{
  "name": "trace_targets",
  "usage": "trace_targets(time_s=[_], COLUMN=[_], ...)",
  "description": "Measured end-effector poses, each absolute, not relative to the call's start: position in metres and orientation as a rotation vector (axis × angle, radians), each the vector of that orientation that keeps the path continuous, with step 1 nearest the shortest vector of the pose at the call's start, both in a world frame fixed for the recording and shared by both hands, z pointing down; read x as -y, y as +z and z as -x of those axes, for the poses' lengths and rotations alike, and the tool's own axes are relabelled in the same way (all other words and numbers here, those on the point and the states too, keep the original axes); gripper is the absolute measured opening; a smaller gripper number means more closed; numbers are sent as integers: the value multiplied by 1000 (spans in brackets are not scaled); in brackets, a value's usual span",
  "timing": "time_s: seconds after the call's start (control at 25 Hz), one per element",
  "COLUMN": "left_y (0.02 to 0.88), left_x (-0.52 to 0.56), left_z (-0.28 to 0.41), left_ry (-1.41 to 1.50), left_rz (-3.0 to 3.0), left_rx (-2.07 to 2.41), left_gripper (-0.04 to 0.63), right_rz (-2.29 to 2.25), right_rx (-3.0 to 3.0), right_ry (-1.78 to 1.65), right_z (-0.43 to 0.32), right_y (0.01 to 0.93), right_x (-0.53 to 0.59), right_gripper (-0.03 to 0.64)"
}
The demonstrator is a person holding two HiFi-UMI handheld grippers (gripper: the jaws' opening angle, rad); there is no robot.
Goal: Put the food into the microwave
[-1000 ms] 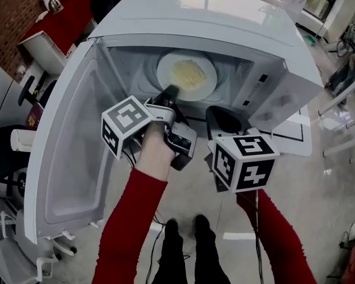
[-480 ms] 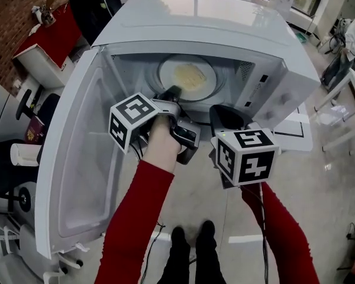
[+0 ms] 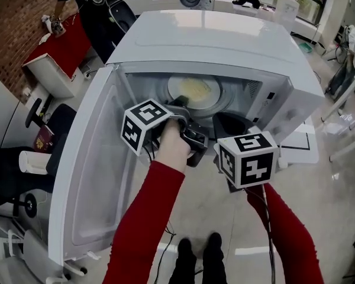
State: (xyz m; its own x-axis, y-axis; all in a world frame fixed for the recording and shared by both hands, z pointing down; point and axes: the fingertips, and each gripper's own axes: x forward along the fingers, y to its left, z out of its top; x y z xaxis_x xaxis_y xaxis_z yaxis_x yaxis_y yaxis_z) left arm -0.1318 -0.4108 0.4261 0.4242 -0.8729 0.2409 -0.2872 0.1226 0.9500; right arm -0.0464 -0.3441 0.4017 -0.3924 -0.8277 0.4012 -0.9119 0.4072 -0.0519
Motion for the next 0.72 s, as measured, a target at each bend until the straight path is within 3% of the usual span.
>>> trace_targets(time_s=[0.72], left_y=[425], left_x=[433], left_z=[136], left_ry=[-302], left_rz=[-1520], left_rx=[1314], left_gripper=[32], right_rz=[-1509], right_rx=[2345], right_ry=[385], right_z=[40], right_y=[399], right_x=[356], right_gripper=[14])
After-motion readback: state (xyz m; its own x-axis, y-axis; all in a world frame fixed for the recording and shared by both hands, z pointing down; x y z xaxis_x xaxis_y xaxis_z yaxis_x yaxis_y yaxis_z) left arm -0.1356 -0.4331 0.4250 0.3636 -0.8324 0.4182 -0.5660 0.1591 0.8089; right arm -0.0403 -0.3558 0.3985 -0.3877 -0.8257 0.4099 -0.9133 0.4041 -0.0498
